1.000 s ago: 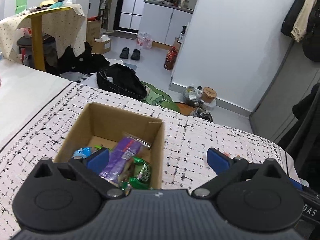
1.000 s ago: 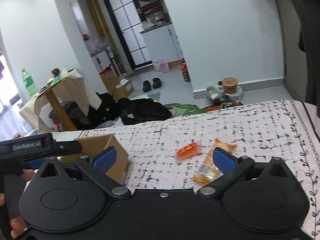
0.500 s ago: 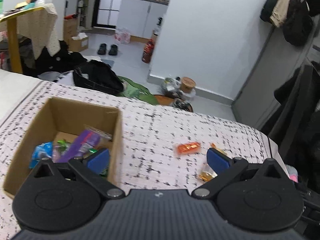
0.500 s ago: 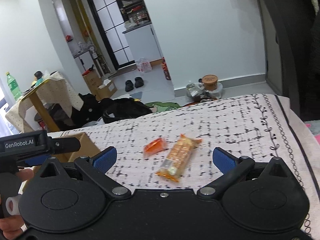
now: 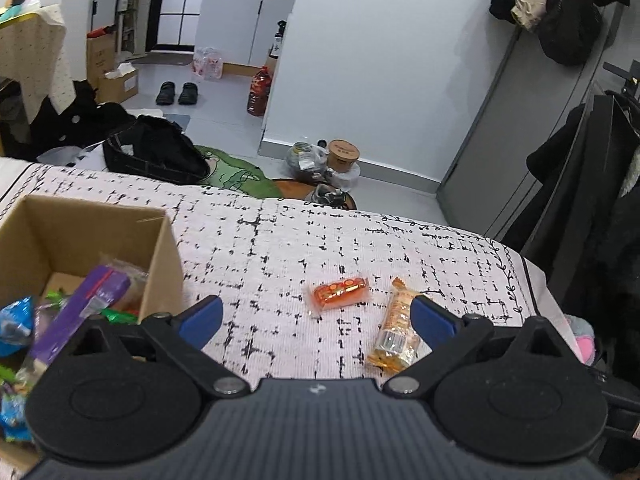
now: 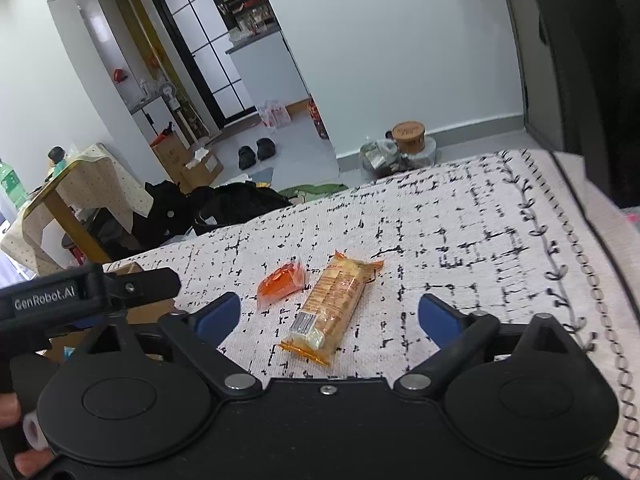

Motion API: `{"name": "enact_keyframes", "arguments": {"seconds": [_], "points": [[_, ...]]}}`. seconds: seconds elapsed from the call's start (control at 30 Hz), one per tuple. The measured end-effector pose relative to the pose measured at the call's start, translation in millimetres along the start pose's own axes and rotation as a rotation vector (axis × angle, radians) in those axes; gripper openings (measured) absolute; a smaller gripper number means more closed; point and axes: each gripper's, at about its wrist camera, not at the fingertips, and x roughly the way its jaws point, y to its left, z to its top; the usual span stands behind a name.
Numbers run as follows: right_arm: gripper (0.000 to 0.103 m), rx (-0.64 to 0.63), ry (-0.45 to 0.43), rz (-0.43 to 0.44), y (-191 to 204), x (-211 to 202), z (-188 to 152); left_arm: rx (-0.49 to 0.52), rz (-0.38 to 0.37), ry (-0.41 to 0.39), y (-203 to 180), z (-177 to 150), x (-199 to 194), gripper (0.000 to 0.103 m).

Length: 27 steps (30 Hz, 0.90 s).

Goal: Organize snacks
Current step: 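Move both tools back toward the orange packet and cake pack on the bed, then grasp the orange packet with the left tool while the right tool grasps the cake pack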

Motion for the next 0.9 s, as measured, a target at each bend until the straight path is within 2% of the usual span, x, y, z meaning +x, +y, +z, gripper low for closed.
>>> {"name": "enact_keyframes", "arguments": {"seconds": [0.07, 0.4, 0.6, 0.63, 0.7, 0.77, 0.9], "points": [[0.088, 0.009, 0.024, -0.001, 0.4, 12.0, 0.8, 0.021, -0.005, 0.002, -0.6, 0.8, 11.8, 0.095], [0.085, 0.038, 0.077, -0.024, 0.6, 47.7, 1.1, 0.048, -0.031, 0.06, 1.2, 13.6, 56.6, 0.07], [0.081, -0.008, 0.094, -0.071, 12.2, 75.8, -9.0, 0.038, -0.038, 0.076, 0.6, 18.6, 76.9, 0.062], [0.078, -0.026, 0.084, -0.082, 15.3, 77.2, -9.6, 0.039, -0.035, 0.079, -0.3, 18.2, 80.2, 0.06], [0.064, -0.082, 0.078, -0.129, 22.4, 80.3, -11.1, 0.045, -0.035, 0.089, -2.9, 16.7, 86.1, 0.059], [0.036, -0.089, 0.08, -0.167, 20.4, 76.8, -10.3, 0.053, -0.04, 0.094, -6.7, 14.8, 89.7, 0.058], [0.034, -0.069, 0.083, -0.169, 6.2, 63.4, -7.5, 0.114, -0.044, 0.085, -19.6, 9.6, 92.7, 0.058]]}}
